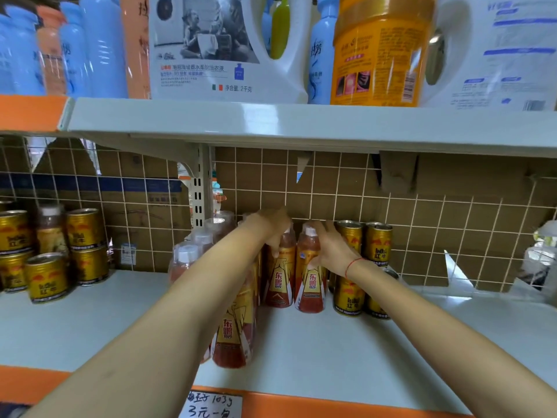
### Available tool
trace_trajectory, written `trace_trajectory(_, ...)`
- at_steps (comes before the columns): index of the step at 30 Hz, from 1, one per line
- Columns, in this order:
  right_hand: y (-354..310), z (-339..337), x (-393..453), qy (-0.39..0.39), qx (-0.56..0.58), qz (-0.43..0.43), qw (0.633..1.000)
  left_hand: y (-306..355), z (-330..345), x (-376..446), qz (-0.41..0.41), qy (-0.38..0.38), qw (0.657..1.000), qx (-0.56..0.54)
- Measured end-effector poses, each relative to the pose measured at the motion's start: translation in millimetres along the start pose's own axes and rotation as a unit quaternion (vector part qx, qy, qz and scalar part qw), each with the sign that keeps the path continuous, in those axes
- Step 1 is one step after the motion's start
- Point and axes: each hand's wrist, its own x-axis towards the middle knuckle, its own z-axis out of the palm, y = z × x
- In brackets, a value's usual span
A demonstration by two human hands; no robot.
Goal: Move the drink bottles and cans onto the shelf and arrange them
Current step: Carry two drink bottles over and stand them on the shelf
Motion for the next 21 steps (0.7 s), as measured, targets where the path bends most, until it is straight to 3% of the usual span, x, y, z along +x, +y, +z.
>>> trace_trajectory(21, 12, 11, 28, 0.005, -0.015, 0.029, 0.999, 10, 9, 27, -0.046, 0.03, 0.998, -0.024)
